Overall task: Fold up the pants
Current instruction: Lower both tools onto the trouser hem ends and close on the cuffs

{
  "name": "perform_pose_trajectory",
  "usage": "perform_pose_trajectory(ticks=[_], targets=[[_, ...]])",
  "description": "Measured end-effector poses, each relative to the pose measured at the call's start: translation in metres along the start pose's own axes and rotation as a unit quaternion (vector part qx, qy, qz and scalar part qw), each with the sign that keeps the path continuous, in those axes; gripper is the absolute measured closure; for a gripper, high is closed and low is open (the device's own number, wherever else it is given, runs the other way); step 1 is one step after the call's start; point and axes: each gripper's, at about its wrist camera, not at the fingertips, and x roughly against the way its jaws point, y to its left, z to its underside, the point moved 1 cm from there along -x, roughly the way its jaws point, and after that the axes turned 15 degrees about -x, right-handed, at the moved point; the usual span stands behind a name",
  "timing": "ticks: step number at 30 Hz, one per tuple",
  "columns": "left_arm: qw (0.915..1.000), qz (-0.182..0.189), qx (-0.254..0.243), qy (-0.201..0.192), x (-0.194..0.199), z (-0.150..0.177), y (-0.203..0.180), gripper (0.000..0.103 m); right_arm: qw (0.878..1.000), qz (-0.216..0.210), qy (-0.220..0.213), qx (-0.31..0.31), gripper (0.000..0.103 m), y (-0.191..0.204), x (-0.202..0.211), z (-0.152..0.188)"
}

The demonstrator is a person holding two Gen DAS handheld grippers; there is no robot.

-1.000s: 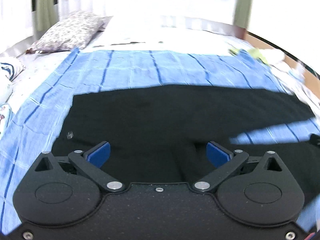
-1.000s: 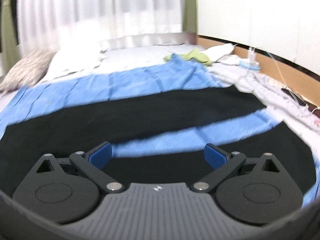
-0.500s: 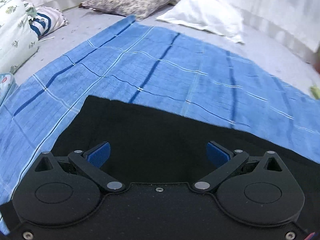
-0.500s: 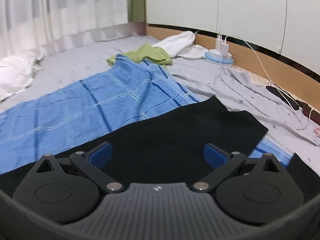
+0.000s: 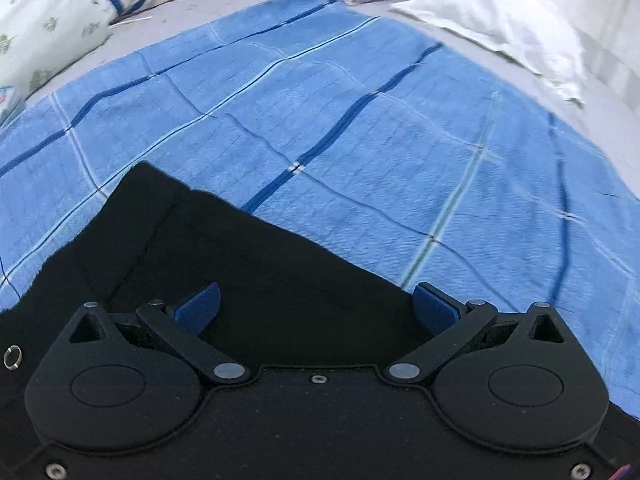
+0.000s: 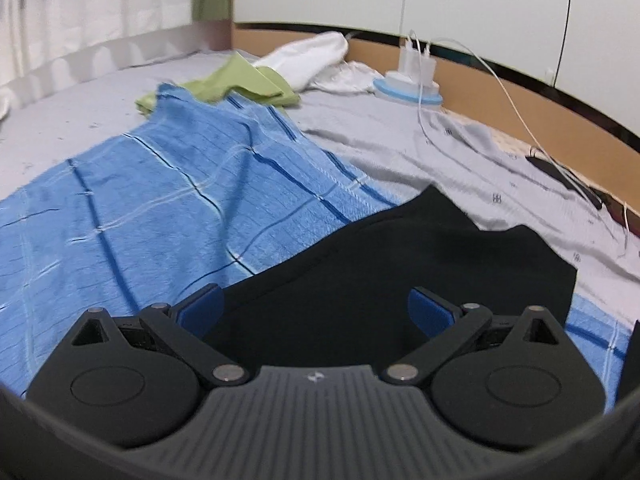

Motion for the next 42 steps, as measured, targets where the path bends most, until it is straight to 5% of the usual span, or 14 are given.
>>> perform_pose_trajectory(ticks=[9,16,23,26,27,29,32,34,35,42], targets=[[0.9978,-0.056,0.015,-0.030,-0.014,0.001,-0.009,0.000,0.999,0.050,-0.002,0.004,0.000,0.011,-0.041,0.004],[0.9958,-0.083,0.019,-0.034,-0.020,-0.008,-0.014,0.000,0.999,0.032,0.013,-0.040,0.000,0.011,-0.065,-0.004],[0.9934,-0.105,0.024,-0.041,-0.024,-0.012,-0.021,0.000,0.999,0.037,0.019,-0.002,0.000,0.027,-0.080,-0.008],[0.9934,-0.104,0.024,-0.044,-0.024,-0.011,-0.021,0.000,0.999,0.026,0.019,-0.012,0.013,0.022,-0.079,-0.008],[0.9937,-0.100,0.022,-0.044,-0.023,-0.011,-0.020,0.000,1.000,0.024,0.011,-0.008,0.024,0.022,-0.076,-0.007],[0.9942,-0.093,0.015,-0.052,-0.019,-0.007,-0.020,0.009,1.000,0.031,-0.005,0.000,0.045,0.019,-0.071,-0.006],[0.9934,-0.088,-0.011,-0.072,-0.006,0.001,-0.024,0.042,0.999,0.037,-0.006,-0.004,0.080,0.012,-0.064,-0.007],[0.9923,-0.085,-0.025,-0.086,0.002,0.005,-0.027,0.092,0.999,0.031,0.002,-0.012,0.090,0.006,-0.059,-0.009],[0.9928,-0.080,-0.028,-0.085,0.006,0.008,-0.027,0.099,0.999,0.027,0.007,-0.016,0.094,0.001,-0.055,-0.010],[0.9950,-0.044,-0.027,-0.086,0.031,0.017,-0.011,0.101,0.999,0.008,0.004,-0.039,0.097,-0.039,-0.021,-0.017]])
